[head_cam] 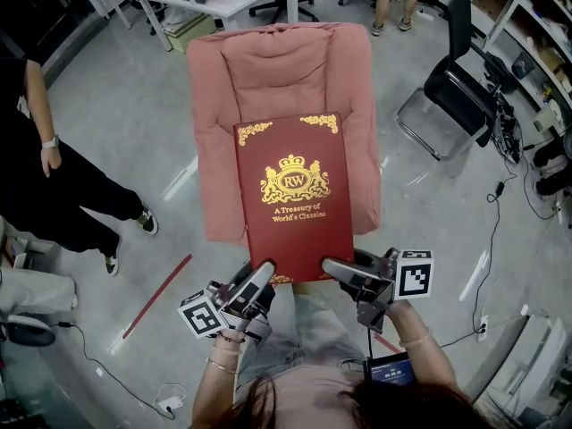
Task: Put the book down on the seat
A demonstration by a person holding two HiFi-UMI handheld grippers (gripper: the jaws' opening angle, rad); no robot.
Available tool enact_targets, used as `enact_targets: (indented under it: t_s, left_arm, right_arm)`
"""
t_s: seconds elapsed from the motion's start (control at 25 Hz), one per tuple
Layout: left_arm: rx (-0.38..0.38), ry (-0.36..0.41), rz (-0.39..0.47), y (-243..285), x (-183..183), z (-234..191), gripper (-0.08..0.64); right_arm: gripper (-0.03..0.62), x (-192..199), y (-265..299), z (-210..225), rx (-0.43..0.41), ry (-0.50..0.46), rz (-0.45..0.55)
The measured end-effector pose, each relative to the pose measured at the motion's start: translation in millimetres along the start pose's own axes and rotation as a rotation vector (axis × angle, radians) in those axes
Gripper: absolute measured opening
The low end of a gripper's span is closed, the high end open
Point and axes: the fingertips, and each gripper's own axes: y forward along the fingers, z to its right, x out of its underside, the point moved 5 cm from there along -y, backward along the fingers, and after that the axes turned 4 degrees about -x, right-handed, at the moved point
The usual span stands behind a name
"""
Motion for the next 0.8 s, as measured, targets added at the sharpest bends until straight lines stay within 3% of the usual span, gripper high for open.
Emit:
enact_targets:
  t_s: [0.52, 0.8]
  left_arm:
    - [-0.034, -0.03, -0.016, 11.2, -7.4, -46.1, 0.258]
    - [-0.06, -0.072, -0.029, 28.7, -28.3, -75.5, 0.258]
  right_arm:
    - [0.258, -3.8, 10.8, 46.9, 0.023, 0.048, 0.012]
    - [0.258, -25.1, 28.9, 76.7, 0.047, 0.083, 0.01]
